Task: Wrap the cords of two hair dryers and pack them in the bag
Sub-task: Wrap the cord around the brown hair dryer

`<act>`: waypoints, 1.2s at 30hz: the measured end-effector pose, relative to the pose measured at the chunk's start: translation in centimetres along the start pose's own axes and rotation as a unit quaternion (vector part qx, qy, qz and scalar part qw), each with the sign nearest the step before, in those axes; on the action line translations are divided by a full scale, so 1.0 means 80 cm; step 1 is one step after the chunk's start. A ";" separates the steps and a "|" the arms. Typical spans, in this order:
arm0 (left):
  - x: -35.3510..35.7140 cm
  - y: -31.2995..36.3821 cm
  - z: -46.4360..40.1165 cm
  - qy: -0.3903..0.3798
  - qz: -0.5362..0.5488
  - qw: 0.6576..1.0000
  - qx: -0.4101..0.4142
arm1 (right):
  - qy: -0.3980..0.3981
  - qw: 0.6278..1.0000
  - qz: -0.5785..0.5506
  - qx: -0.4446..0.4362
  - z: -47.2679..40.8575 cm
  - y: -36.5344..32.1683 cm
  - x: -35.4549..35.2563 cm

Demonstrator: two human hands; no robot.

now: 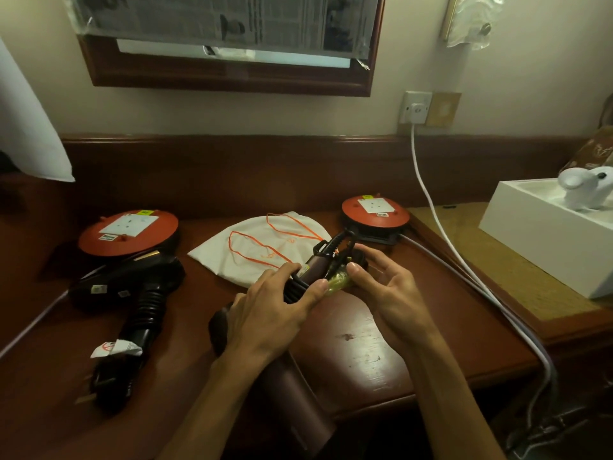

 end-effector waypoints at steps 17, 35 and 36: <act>0.010 0.007 -0.035 -0.013 0.069 0.997 0.017 | 0.004 0.978 0.189 -0.083 -0.002 -0.033 -0.008; 0.025 0.030 -0.033 -0.008 0.058 0.994 0.097 | -0.055 0.998 -0.020 0.022 0.008 -0.010 -0.043; 0.025 0.031 -0.032 -0.010 0.064 0.993 0.100 | -0.061 0.997 -0.030 0.021 0.009 -0.008 -0.044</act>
Point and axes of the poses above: each hand's wrist, its own z-axis away from the middle knuckle, its own x-axis out of the palm, y = z × x, the point moved 4 cm from there along -z, towards the middle knuckle, and after that the axes turned 8 degrees about -y, right-handed, at the moved point
